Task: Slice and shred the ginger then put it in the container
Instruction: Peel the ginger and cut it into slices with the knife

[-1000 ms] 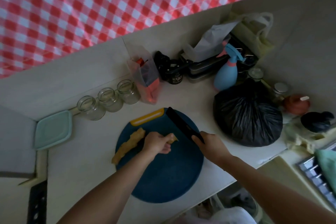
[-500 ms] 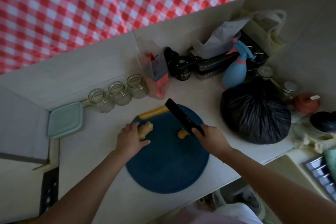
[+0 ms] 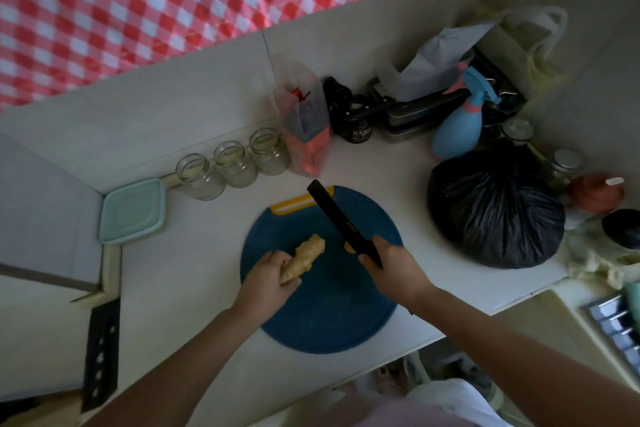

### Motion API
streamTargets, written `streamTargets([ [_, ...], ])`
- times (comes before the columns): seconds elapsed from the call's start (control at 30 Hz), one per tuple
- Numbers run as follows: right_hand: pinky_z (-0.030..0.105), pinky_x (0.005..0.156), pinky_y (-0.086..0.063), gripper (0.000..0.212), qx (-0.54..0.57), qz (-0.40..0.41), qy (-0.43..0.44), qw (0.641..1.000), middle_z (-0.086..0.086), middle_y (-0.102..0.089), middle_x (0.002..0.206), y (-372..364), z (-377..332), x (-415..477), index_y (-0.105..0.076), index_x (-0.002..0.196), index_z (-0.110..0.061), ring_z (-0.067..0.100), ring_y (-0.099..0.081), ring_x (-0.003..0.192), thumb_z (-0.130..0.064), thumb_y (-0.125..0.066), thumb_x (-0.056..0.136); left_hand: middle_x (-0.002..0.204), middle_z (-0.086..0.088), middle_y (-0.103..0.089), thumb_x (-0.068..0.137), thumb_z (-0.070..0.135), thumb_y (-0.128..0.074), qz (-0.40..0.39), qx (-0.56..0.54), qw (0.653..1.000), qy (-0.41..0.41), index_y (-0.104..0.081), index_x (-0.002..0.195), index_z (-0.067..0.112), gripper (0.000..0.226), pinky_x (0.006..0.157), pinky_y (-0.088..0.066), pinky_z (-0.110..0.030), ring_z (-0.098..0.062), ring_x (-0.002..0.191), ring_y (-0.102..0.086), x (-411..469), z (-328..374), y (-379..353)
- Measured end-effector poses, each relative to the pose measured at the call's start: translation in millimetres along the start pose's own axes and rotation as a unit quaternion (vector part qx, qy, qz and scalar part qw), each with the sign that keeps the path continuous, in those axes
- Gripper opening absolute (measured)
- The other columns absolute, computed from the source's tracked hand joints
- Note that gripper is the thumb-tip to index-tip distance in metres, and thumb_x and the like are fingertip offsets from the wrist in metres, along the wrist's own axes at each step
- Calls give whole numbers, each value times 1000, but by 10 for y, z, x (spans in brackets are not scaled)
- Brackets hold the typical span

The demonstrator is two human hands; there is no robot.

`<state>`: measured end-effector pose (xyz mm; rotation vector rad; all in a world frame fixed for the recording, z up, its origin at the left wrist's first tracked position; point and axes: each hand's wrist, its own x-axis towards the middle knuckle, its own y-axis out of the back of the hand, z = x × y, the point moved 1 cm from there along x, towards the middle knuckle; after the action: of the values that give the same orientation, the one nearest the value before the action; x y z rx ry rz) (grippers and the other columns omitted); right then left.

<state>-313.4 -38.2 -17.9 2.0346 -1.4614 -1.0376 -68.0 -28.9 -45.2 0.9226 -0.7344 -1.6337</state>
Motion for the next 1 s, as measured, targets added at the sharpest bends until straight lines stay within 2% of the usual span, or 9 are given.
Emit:
streamTargets([
  [0.07, 34, 59, -48, 16, -2, -20, 6, 1000, 1, -57, 72, -52, -33, -35, -48, 103, -15, 16, -55, 56, -31, -47, 101, 106, 1, -54, 83, 26, -72, -4, 0, 1000, -4, -56, 113, 13, 37, 73, -39, -21, -10, 91, -51, -69, 20, -83],
  [0.17, 35, 64, -47, 26, -66, -38, 7, 997, 11, -65, 89, -145, -64, -77, -47, 114, -11, 28, -63, 76, -33, -43, 102, 112, 1, -52, 82, 30, -73, 2, 2, 1000, -14, -50, 120, 14, 48, 76, -36, -18, -10, 100, -50, -122, 4, -160],
  [0.23, 36, 65, -47, 29, -92, -38, 5, 995, 13, -65, 93, -196, -52, -94, -46, 116, -9, 31, -64, 81, -34, -41, 102, 117, 1, -49, 80, 35, -74, 12, -3, 1000, -21, -47, 125, 14, 56, 82, -37, -17, -9, 106, -48, -118, 19, -193],
  [0.37, 36, 64, -47, 30, -85, -33, -4, 996, 12, -66, 93, -216, -40, -93, -46, 115, -9, 30, -64, 82, -35, -41, 102, 121, -3, -49, 80, 40, -74, 48, -14, 998, -37, -47, 127, 13, 60, 87, -45, -26, -15, 109, -51, -45, 96, -234],
  [0.57, 32, 60, -41, 32, -97, -20, -9, 995, 8, -64, 87, -229, -47, -87, -45, 109, -12, 28, -64, 80, -42, -40, 101, 117, -4, -50, 88, 36, -63, 51, -10, 990, -135, -51, 128, 20, 45, 85, -51, -35, -18, 104, -53, 86, 179, -274],
  [0.7, 30, 58, -38, 34, -87, -11, -7, 996, -3, -51, 73, -238, -76, -130, -37, 92, -19, 26, -63, 77, -53, -38, 99, 104, -2, -51, 90, 47, -48, 71, -1, 986, -149, -49, 123, 25, 40, 75, -52, -28, -15, 94, -54, 54, 150, -317],
  [0.8, 30, 58, -37, 36, -90, -12, -13, 996, -2, -51, 73, -277, -101, -167, -37, 90, -20, 26, -63, 78, -55, -35, 99, 99, -3, -50, 89, 41, -55, 93, -6, 986, -140, -46, 121, 25, 37, 69, -51, -25, -15, 87, -55, 30, 163, -348],
  [0.93, 30, 61, -39, 38, -73, -22, -17, 997, 5, -63, 83, -317, -122, -195, -40, 90, -19, 26, -63, 80, -55, -33, 99, 96, -3, -49, 86, 35, -59, 102, -16, 986, -133, -47, 120, 25, 37, 68, -51, -25, -16, 84, -55, 40, 160, -364],
  [1.0, 29, 61, -38, 41, -55, -32, -23, 998, 4, -61, 81, -314, -127, -199, -43, 89, -18, 26, -63, 80, -56, -32, 98, 96, -4, -49, 86, 35, -59, 100, -14, 986, -132, -47, 121, 26, 37, 67, -50, -24, -16, 83, -56, 46, 166, -367],
])
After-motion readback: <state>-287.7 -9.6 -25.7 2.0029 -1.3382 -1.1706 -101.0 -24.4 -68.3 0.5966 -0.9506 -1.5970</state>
